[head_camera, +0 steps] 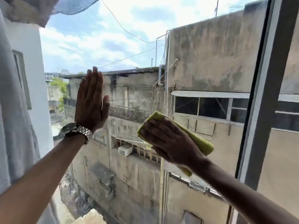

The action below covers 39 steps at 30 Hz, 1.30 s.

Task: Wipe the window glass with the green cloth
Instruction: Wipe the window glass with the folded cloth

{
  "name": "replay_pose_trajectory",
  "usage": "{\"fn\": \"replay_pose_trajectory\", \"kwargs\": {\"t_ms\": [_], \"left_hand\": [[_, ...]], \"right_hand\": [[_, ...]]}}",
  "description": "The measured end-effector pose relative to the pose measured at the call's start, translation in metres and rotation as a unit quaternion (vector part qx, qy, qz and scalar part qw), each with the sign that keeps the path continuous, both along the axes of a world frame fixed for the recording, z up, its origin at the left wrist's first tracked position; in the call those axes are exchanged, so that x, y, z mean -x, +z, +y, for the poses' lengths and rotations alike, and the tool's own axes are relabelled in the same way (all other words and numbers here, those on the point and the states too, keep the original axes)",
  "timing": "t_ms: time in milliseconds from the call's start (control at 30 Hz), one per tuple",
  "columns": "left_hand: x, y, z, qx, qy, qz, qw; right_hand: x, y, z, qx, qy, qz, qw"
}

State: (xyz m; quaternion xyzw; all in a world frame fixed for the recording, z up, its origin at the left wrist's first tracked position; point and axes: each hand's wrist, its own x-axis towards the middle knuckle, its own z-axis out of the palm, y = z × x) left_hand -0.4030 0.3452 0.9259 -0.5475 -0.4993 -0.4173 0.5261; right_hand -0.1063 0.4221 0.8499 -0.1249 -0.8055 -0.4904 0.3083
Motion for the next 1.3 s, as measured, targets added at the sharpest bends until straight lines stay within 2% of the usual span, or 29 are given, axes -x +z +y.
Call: {"fn": "replay_pose_trajectory", "kwargs": {"t_ms": [67,133,200,300,367,400,433,500,567,633,733,833,967,1067,1133,1200,1300], "left_hand": [[0.001,0.001,0.001,0.001,0.004,-0.005,1.0],[0.001,0.002,0.002,-0.001,0.008,-0.005,1.0],[0.001,0.002,0.002,-0.001,0.004,-0.004,1.0],[0.003,0.003,0.003,-0.005,-0.003,-0.003,1.0],[0.005,0.004,0.003,-0.005,-0.007,0.003,1.0],[0.007,0.004,0.003,-0.005,-0.009,0.007,1.0],[0.007,0.003,0.002,-0.006,-0.011,0.009,1.0],[0.008,0.003,0.001,-0.006,-0.012,0.01,1.0],[0.007,0.003,0.0,-0.005,-0.012,0.009,1.0],[0.005,0.004,-0.001,0.0,-0.009,0.004,1.0],[0.003,0.005,-0.001,0.011,-0.011,-0.007,1.0],[0.003,0.004,0.001,0.011,-0.014,-0.009,1.0],[0.003,0.004,0.002,0.001,-0.014,-0.004,1.0],[0.004,0.003,0.003,-0.003,-0.011,-0.001,1.0],[0.005,0.003,0.003,-0.006,-0.014,0.004,1.0],[0.005,0.003,0.002,-0.008,-0.018,0.004,1.0],[0.004,0.004,0.0,-0.006,-0.022,0.001,1.0]], "right_hand": [[-0.035,0.026,0.014,-0.013,-0.02,0.021,0.999],[-0.056,0.077,0.029,-0.006,-0.029,0.133,0.991],[-0.058,0.134,0.035,0.012,-0.033,0.252,0.967],[-0.023,0.203,0.024,0.079,-0.014,0.428,0.9],[0.019,0.218,0.008,0.11,-0.008,0.51,0.853],[0.04,0.213,-0.001,0.11,0.002,0.507,0.855],[0.058,0.199,-0.008,0.098,0.016,0.468,0.878],[0.081,0.15,-0.015,0.045,0.037,0.296,0.953],[0.073,0.094,-0.013,-0.016,0.031,0.096,0.995],[0.039,0.06,0.002,-0.048,0.007,-0.033,0.998],[-0.023,0.062,0.027,-0.065,-0.017,-0.108,0.992],[-0.066,0.112,0.042,-0.07,-0.032,-0.066,0.995],[-0.062,0.2,0.034,-0.017,-0.032,0.147,0.988],[-0.008,0.224,0.013,0.058,-0.02,0.358,0.932],[0.036,0.218,-0.006,0.098,0.005,0.436,0.895],[0.07,0.201,-0.019,0.102,0.048,0.407,0.907],[0.096,0.146,-0.022,0.027,0.053,0.251,0.966]]}}
